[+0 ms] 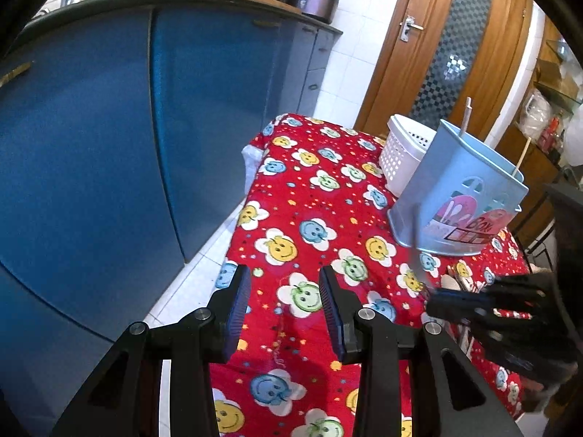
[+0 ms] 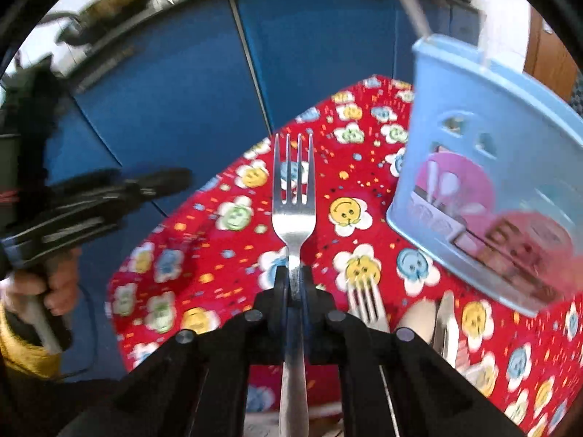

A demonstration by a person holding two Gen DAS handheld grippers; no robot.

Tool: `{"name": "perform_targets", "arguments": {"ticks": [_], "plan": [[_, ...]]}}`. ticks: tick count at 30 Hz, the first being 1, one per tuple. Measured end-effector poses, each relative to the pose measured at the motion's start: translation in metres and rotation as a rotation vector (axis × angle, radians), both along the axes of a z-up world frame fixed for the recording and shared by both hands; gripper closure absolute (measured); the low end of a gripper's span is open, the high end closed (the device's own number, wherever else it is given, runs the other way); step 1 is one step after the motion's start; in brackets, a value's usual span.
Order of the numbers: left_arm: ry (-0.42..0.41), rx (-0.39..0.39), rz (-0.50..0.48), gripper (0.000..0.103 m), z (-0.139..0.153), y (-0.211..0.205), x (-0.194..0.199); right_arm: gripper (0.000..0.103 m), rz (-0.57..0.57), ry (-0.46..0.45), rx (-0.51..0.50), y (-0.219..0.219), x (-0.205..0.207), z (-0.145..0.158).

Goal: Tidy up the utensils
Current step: 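Lift the metal fork upright and carry it over the blue box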

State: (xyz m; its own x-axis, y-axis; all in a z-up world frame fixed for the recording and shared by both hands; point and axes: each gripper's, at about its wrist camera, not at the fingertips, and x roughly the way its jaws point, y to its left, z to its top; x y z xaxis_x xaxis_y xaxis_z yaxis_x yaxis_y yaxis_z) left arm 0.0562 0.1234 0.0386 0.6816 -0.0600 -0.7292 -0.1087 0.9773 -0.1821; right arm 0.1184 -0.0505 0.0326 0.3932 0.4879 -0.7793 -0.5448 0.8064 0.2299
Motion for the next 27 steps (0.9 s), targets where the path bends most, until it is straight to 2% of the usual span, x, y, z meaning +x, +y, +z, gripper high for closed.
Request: {"name": "perform_targets", "arguments": {"ticks": [5, 9, 19, 27], "plan": [[0.004, 0.000, -0.037, 0.063, -0.001, -0.017, 0.001, 0.096, -0.073, -0.100, 0.101, -0.029, -0.039, 0.019], [0.004, 0.001, -0.072, 0.063, -0.001, -0.034, 0.003, 0.096, -0.144, -0.164, 0.139, -0.053, -0.061, 0.028], [-0.006, -0.003, -0.159, 0.063, 0.002, -0.077, 0.006, 0.096, -0.319, -0.295, 0.110, -0.104, -0.081, 0.046], [-0.008, -0.017, -0.177, 0.063, 0.005, -0.097, 0.012, 0.096, -0.425, -0.367, 0.146, -0.142, -0.082, 0.059]]}}
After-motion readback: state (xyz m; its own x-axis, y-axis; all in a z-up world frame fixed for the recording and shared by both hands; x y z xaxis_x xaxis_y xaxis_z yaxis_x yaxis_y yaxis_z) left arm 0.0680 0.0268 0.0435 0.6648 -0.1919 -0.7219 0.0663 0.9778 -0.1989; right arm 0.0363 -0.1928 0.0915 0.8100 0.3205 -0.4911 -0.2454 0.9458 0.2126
